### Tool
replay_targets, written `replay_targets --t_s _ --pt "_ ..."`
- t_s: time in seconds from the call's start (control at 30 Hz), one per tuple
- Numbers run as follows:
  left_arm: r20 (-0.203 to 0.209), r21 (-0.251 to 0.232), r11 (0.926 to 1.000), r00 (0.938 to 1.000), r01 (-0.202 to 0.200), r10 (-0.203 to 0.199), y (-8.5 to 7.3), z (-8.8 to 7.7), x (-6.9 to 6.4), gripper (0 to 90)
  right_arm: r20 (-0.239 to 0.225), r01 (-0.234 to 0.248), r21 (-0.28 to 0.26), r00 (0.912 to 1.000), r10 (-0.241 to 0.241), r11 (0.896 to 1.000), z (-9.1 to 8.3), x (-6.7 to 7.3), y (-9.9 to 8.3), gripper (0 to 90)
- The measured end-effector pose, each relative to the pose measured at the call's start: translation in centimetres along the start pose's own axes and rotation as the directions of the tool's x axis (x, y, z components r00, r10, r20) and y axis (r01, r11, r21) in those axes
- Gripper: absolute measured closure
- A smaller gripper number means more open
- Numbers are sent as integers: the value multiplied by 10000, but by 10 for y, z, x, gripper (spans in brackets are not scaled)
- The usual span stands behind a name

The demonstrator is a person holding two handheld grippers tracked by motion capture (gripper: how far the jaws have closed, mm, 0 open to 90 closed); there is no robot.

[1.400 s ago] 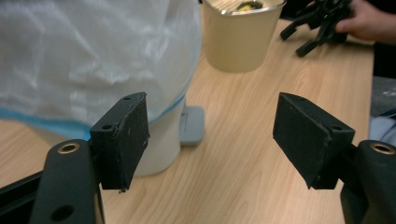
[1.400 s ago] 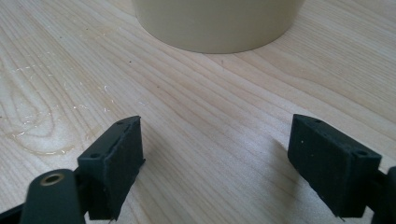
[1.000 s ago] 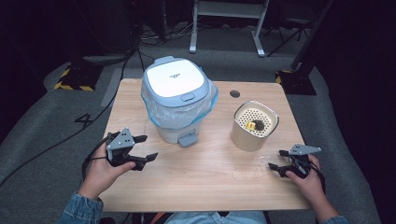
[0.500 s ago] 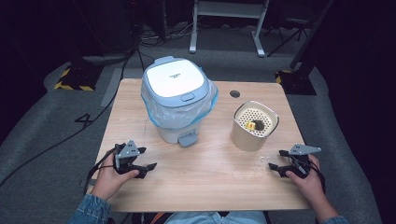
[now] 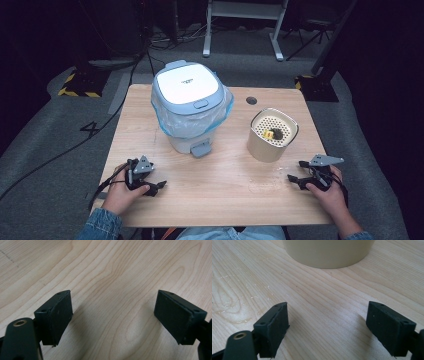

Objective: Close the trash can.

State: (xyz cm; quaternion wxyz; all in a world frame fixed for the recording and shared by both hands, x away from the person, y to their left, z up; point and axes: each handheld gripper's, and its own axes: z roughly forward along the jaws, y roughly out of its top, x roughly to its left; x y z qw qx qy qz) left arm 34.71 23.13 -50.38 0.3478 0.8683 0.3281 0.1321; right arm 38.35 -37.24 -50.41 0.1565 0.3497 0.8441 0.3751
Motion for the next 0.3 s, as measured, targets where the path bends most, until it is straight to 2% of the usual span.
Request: replay_targets --t_s 0.07,0.13,0.3 --pt "177 9 9999 9998 110 -110 0 1 2 153 3 11 2 10000 -11 10000 0 0 0 184" --pt "255 16 10000 9997 33 -34 0 1 4 148 5 8 5 10000 -8 10000 0 0 0 184" --pt "296 17 10000 9996 12 -12 0 1 5 146 5 7 1 10000 -7 10000 0 0 0 184"
